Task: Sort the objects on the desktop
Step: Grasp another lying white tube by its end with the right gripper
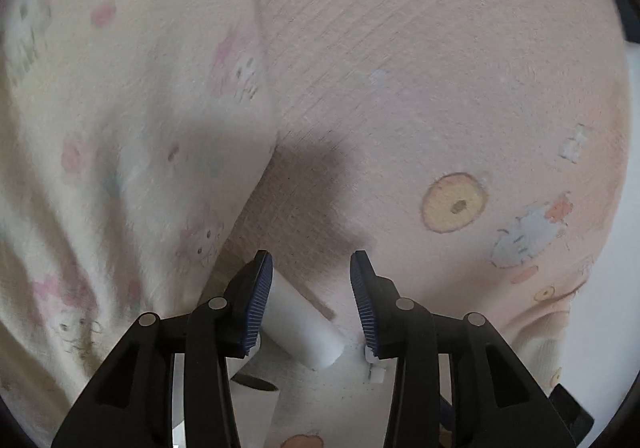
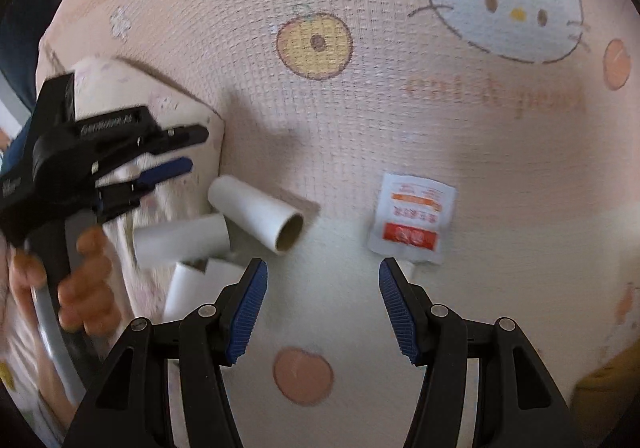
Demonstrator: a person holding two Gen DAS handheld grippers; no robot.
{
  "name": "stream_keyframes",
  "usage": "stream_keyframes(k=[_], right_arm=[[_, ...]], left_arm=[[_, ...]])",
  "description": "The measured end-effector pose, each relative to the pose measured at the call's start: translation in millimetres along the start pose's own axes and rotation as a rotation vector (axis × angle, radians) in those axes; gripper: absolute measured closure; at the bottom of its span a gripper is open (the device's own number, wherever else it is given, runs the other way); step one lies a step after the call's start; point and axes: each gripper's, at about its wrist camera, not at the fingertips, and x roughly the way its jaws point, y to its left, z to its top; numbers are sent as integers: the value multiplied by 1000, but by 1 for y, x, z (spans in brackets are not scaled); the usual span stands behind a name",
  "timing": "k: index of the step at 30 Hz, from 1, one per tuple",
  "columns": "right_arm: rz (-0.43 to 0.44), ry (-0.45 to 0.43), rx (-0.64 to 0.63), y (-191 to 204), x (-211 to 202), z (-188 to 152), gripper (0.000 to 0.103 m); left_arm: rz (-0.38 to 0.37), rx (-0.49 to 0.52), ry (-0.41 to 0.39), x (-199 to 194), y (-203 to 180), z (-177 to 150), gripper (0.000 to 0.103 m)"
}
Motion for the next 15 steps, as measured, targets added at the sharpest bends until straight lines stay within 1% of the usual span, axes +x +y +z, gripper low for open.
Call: stream_keyframes(k=[2, 3, 6, 8, 10, 13, 15], right_arm=[[-10, 16, 16, 1, 12, 4, 47], [-8, 24, 23, 1, 17, 4, 47], [29, 42, 65, -1, 30, 7, 47], [55, 57, 103, -4, 39, 8, 47], [62, 81, 132, -6, 49, 9, 47], [74, 99, 144, -7, 57, 11, 47], [86, 103, 143, -5, 62, 13, 47]], left_arm=[[22, 4, 20, 8, -2, -1, 59], [45, 25, 24, 11, -5, -1, 59], [106, 75, 5, 12, -10, -4, 59], [145, 79, -5, 13, -10, -4, 59], [185, 61, -2, 16, -6, -3, 59], [169, 6, 19, 19, 5, 1, 59], [161, -20, 18, 19, 11, 3, 59]])
